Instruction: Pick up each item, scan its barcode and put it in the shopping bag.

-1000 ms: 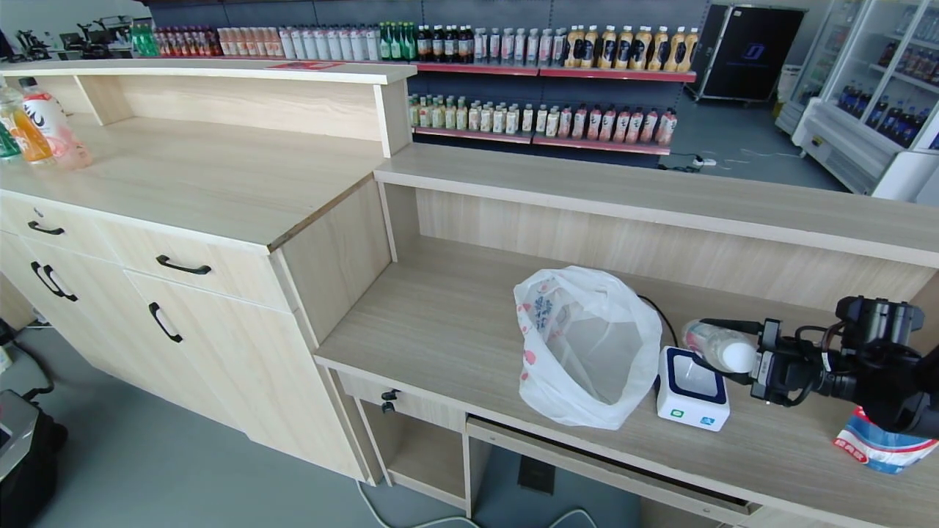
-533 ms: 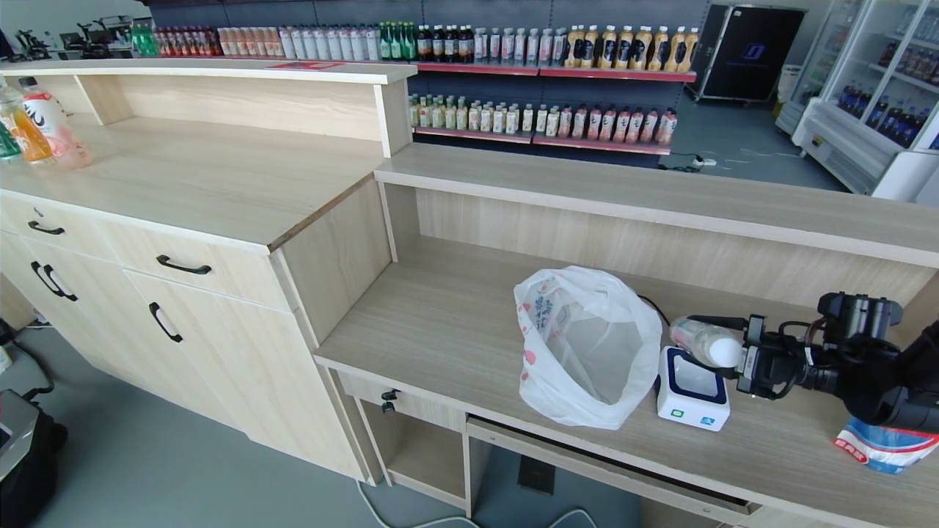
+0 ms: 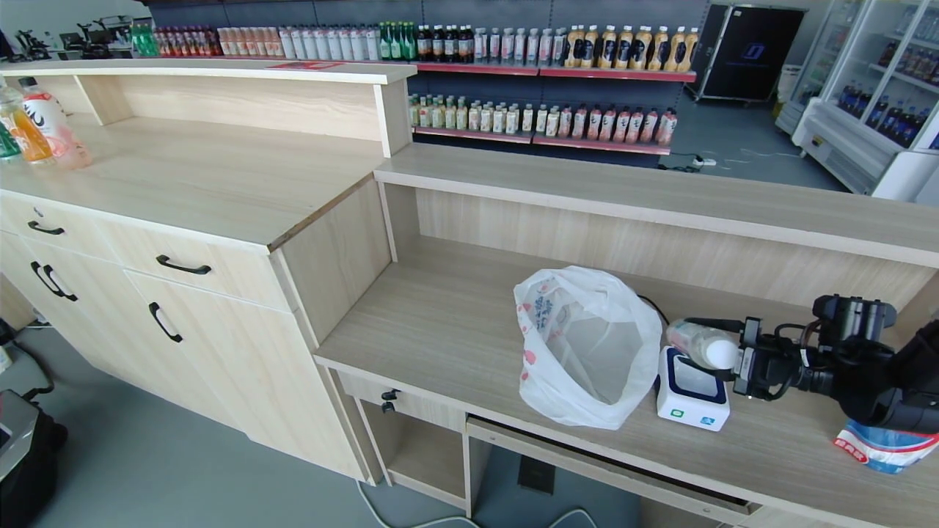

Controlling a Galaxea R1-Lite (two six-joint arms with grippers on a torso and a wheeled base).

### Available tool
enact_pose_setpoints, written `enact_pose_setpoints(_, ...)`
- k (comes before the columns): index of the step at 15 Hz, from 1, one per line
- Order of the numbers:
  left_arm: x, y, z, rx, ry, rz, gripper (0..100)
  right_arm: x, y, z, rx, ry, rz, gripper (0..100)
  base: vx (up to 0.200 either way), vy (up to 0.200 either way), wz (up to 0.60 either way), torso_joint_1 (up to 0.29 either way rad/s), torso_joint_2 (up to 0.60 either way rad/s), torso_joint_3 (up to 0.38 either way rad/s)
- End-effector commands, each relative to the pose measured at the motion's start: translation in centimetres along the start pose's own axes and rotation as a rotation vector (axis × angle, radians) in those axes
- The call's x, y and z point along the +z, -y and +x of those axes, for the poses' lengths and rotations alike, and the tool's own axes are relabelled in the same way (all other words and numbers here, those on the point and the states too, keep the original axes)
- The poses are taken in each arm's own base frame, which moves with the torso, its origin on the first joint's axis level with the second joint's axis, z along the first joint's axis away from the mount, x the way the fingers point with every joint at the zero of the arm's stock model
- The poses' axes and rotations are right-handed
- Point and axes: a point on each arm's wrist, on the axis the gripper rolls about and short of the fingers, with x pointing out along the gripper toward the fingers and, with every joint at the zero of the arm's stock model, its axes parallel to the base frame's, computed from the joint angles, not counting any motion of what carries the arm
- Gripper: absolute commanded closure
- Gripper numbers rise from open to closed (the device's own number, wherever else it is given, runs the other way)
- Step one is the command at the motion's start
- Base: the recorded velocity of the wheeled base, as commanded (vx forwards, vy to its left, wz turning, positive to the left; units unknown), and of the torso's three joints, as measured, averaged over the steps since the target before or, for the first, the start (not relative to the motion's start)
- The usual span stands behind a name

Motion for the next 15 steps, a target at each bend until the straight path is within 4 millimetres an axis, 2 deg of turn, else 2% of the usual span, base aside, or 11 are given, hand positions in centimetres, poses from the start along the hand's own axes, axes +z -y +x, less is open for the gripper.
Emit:
enact_pose_setpoints(1,0.0,0.0,0.0,0.001,0.001,0.0,0,0.1,0.4,0.1,-0.006,0.003,-0.001,100,0.0,0.0,0.0,0.0,0.0,0.0)
enact_pose_setpoints(3,0.0,0.0,0.0,0.001,0.0,0.0,0,0.3,2.0,0.0,-0.037,0.007,0.04,100,0.0,0.0,0.0,0.0,0.0,0.0)
enact_pose_setpoints(5,0.0,0.0,0.0,0.001,0.001,0.0,0,1.6,4.4,-0.7,-0.077,0.015,0.132,100,0.0,0.0,0.0,0.0,0.0,0.0)
enact_pose_setpoints(6,0.0,0.0,0.0,0.001,0.001,0.0,0,3.2,6.1,-1.8,-0.107,0.026,0.205,100,0.0,0.0,0.0,0.0,0.0,0.0)
enact_pose_setpoints(7,0.0,0.0,0.0,0.001,0.0,0.0,0,6.2,8.0,-3.9,-0.146,0.03,0.343,100,0.0,0.0,0.0,0.0,0.0,0.0)
enact_pose_setpoints(8,0.0,0.0,0.0,0.001,0.001,0.0,0,8.3,8.6,-5.6,-0.188,-0.005,0.462,100,0.0,0.0,0.0,0.0,0.0,0.0)
enact_pose_setpoints(9,0.0,0.0,0.0,0.001,0.001,0.0,0,11.0,8.9,-7.4,-0.28,-0.082,0.626,100,0.0,0.0,0.0,0.0,0.0,0.0)
enact_pose_setpoints(10,0.0,0.0,0.0,0.001,0.0,0.0,0,11.4,8.9,-7.7,-0.294,-0.092,0.653,100,0.0,0.0,0.0,0.0,0.0,0.0)
enact_pose_setpoints(11,0.0,0.0,0.0,0.001,0.0,0.0,0,15.7,9.3,-9.8,-0.474,-0.172,0.964,100,0.0,0.0,0.0,0.0,0.0,0.0)
enact_pose_setpoints(12,0.0,0.0,0.0,0.001,0.0,0.0,0,16.8,9.4,-10.3,-0.554,-0.228,1.037,100,0.0,0.0,0.0,0.0,0.0,0.0)
enact_pose_setpoints(15,0.0,0.0,0.0,0.001,0.0,0.0,0,16.1,7.6,-11.2,-0.794,-0.498,1.114,100,0.0,0.0,0.0,0.0,0.0,0.0)
